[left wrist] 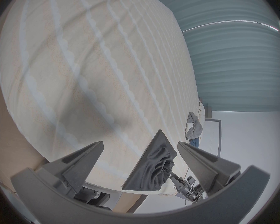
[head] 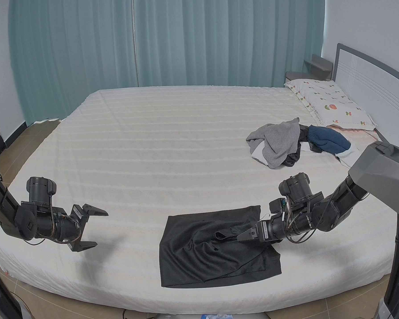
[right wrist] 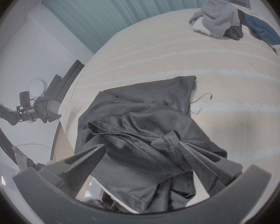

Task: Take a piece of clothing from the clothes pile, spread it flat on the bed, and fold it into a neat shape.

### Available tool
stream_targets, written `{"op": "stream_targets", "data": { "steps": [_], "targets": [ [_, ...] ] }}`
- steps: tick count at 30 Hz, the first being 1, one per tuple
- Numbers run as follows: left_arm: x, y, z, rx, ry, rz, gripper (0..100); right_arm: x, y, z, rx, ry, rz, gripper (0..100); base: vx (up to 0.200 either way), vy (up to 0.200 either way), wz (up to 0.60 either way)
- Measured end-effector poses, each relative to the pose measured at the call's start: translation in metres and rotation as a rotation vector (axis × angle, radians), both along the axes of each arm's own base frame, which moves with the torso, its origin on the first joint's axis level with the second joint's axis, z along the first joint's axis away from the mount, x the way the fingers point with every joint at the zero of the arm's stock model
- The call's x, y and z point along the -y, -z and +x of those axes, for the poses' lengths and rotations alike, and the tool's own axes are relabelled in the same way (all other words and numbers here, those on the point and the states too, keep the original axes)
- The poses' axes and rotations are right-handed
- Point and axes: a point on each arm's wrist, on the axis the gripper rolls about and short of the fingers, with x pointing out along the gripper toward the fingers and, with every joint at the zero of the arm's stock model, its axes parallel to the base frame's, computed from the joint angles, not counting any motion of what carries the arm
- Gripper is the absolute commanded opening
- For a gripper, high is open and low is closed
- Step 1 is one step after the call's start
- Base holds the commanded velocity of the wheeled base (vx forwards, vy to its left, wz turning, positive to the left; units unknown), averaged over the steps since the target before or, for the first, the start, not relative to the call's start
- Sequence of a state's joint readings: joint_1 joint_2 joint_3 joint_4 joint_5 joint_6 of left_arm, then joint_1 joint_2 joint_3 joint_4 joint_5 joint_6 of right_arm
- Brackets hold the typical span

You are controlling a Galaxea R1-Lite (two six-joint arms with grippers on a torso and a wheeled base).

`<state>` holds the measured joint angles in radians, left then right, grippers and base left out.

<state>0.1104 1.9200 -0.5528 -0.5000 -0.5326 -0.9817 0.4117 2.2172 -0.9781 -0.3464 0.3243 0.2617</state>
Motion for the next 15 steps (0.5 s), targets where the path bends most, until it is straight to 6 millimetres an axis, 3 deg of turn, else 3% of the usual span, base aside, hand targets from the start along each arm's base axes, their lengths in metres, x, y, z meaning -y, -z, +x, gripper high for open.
{"op": "stream_targets", "data": {
  "steps": [3, 9, 15],
  "targets": [
    [0.0, 0.0, 0.0, 0.0, 0.0, 0.001, 100, -0.003, -0.01, 0.001, 0.026, -0.001, 0.019, 100, 0.0, 0.0, 0.0],
    [0.0, 0.0, 0.001, 0.001, 0.0, 0.0, 100, -0.028, -0.029, 0.002, 0.073, -0.028, 0.066, 100, 0.0, 0.0, 0.0],
    [0.0, 0.0, 0.001, 0.001, 0.0, 0.001, 100, -0.059, -0.026, -0.001, 0.089, -0.061, 0.068, 100, 0.0, 0.0, 0.0]
  ]
}}
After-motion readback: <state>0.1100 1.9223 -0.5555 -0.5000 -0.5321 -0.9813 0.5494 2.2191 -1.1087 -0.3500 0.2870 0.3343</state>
